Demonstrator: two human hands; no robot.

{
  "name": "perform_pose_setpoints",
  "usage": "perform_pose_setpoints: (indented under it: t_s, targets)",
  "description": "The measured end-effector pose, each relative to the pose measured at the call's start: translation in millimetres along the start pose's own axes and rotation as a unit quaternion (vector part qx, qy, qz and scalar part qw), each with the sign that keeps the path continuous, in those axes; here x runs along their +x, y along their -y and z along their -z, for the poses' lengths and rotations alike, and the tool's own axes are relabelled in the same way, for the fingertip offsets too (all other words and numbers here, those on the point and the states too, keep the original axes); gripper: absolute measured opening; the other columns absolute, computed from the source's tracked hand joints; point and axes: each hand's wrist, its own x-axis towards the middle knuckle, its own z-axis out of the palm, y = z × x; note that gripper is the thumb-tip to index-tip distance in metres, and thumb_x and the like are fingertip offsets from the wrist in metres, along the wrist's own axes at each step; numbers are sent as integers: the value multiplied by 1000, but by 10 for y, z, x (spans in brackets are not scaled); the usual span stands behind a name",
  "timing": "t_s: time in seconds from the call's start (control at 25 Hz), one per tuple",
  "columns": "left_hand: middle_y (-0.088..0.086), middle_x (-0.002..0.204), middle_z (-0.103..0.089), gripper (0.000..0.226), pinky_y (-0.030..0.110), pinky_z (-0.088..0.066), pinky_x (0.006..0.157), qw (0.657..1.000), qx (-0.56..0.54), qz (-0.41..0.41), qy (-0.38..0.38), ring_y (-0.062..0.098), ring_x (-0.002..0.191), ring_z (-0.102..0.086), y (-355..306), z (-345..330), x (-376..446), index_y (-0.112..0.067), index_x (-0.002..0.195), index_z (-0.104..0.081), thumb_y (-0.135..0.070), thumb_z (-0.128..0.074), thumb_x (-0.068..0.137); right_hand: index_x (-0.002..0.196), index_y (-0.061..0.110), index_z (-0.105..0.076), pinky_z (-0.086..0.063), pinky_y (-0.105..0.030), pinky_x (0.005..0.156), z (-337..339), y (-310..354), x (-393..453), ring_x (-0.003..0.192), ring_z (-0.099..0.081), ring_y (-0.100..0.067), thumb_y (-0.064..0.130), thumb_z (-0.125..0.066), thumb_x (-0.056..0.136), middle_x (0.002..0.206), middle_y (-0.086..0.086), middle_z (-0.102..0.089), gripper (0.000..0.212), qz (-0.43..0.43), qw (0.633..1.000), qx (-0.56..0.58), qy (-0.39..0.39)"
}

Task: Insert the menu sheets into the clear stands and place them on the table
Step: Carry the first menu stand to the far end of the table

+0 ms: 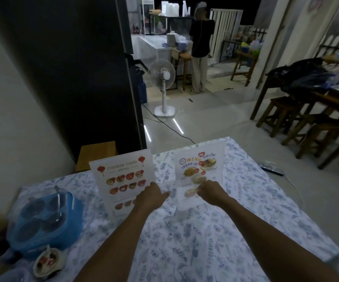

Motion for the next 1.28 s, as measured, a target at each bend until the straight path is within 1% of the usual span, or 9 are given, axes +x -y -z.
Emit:
perform_pose_setpoints:
  t_s: [0.16,0.24,0.36,0.44,0.56,0.68,0.88,1.08,1.28]
  targets:
    - [19,143,-48,95,45,-48,98,999,24,18,20,36,124,-53,-234,-205,249,-3,145,-29,-69,-56,82,104,5,-68,-55,-33,74,168,-529,132,94,-67,-29,29,-61,88,108,-14,-71,30,-57,998,12,-30]
    - [19,146,-45,103,48,-47,100,999,36,34,22,37,127,-51,-291,-293,380,-4,148,-25,-72,-59,77,103,5,-60,-52,-34,67,221,-753,250,87,-66,-28,30,-64,87,108,-15,-69,30,-89,995,10,-30]
    - [15,145,-48,110,46,-47,100,998,28,56,29,33,126,-52,-303,-404,552,-8,148,-29,-74,-66,68,127,1,-42,-48,-35,71,280,-999,486,101,-63,-33,34,-73,81,119,-19,-60,65,-120,992,36,-23]
    - [9,132,-61,90,37,-51,91,998,12,50,34,26,113,-61,-277,-440,610,-15,134,-50,-68,-74,65,138,2,-35,-49,-38,80,263,-1053,646,112,-60,-35,37,-79,76,127,-19,-58,84,-91,994,67,-2]
    - [5,109,-75,54,31,-56,81,999,-22,35,31,19,90,-69,-353,-530,672,-19,112,-72,-51,-80,70,127,11,-57,-54,-37,85,208,-1082,829,106,-65,-29,37,-77,78,121,-11,-67,59,-12,996,77,52]
    - [6,99,-76,43,30,-56,72,999,-10,53,1,19,79,-70,-443,-563,665,-13,106,-74,-43,-80,75,108,11,-68,-58,-35,78,179,-1133,909,92,-69,-26,35,-77,79,108,-8,-74,39,16,996,69,59]
    - [6,97,-76,41,35,-59,76,998,-10,57,-20,22,82,-72,-449,-573,646,-14,103,-75,-43,-80,74,110,13,-67,-56,-30,70,126,-1179,876,85,-69,-22,36,-76,82,106,-6,-74,38,29,995,84,36]
    - [-2,103,-77,36,33,-58,76,997,-51,-8,-56,15,88,-71,-256,-767,564,-21,106,-74,-49,-67,84,118,19,-60,-58,-30,75,-133,-1199,654,90,-70,-15,45,-67,88,111,0,-73,41,-18,986,164,-22]
    - [-2,79,-72,18,39,-55,63,983,-147,-26,-102,11,68,-67,-251,-1123,426,-20,93,-63,-36,-55,98,104,27,-50,-51,-22,66,-286,-1181,561,86,-64,-8,56,-60,88,99,11,-65,34,-13,974,213,-73]
